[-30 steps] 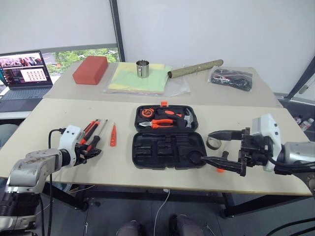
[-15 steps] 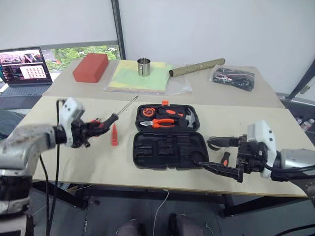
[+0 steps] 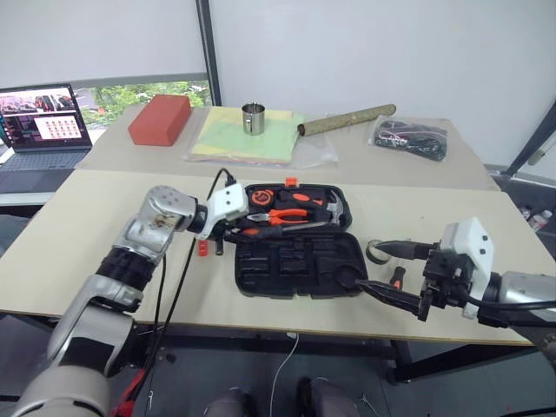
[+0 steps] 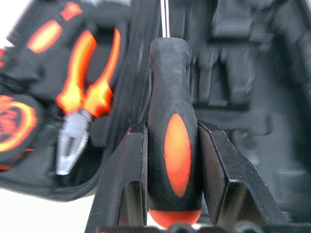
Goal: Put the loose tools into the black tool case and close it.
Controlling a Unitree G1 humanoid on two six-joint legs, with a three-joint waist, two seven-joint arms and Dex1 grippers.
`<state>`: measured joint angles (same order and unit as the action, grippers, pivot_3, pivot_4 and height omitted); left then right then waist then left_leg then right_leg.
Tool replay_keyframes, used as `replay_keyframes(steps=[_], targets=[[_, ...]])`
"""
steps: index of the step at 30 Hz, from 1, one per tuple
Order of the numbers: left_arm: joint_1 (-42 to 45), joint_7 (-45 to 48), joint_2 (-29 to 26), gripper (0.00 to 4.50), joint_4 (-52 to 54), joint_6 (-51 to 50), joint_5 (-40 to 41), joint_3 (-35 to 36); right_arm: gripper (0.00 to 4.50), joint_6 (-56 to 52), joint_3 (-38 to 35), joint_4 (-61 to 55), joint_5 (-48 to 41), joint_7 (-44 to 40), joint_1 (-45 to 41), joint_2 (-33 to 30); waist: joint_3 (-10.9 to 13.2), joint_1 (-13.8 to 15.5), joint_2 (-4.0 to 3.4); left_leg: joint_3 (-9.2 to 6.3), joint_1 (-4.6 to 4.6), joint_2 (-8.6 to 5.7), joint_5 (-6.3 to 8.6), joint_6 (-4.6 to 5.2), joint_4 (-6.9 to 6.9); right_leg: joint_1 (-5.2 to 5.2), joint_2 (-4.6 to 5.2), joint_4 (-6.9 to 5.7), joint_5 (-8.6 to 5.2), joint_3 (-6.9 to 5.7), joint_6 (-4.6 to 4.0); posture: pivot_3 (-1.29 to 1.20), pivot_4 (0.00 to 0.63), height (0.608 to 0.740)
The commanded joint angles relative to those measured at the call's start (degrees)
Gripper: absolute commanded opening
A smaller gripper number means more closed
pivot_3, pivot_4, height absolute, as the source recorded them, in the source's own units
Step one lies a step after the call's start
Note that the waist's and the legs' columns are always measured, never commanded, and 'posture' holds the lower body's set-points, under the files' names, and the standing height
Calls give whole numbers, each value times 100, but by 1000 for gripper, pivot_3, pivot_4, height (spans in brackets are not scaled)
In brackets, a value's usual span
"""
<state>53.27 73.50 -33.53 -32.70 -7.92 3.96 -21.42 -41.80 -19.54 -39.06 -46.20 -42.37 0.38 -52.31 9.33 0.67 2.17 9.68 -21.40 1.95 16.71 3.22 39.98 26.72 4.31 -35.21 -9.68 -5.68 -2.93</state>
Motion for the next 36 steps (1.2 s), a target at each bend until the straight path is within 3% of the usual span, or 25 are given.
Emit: replay_keyframes(steps=[1,16,18,25,27,30,36], targets=[[371,191,212,948,-278,426,-193,1,4500,81,-209,-190,33,137,20,46,0,7,0,-2,-4,0,1,3,4,1,0,1,0,-4,0,0,150,740],[777,163,827,948,-1341,1009,-725,125,4500,73,-182,-312,47,483,91,219,0,7,0,-12,-70,-2,49,85,102,5,13,12,19,-13,57,0,150,740],[813,140,869,1962,-1383,1011,-723,172,4500,71,-192,-337,44,503,112,234,0,19,0,-12,-71,-2,49,85,103,5,13,11,19,-13,57,0,150,740],[910,354,922,4462,-859,471,-418,427,4500,93,-293,-396,-14,515,265,247,0,14,0,-13,-74,-2,50,87,113,5,13,9,22,-14,62,0,150,740],[911,366,964,4462,-728,334,-373,486,4500,94,-288,-383,-22,523,263,255,0,11,0,-13,-72,-2,52,89,113,4,13,9,23,-12,64,0,150,740],[909,356,1075,3778,-663,199,-331,528,4500,104,-241,-352,1,531,229,269,0,10,-1,-13,-69,-2,52,89,113,1,13,8,23,-10,65,0,150,740],[905,169,1205,1465,-987,359,-643,357,4500,105,-220,-319,10,554,179,296,0,10,-1,-12,-69,-3,52,89,114,1,11,7,23,-10,65,0,150,740]])
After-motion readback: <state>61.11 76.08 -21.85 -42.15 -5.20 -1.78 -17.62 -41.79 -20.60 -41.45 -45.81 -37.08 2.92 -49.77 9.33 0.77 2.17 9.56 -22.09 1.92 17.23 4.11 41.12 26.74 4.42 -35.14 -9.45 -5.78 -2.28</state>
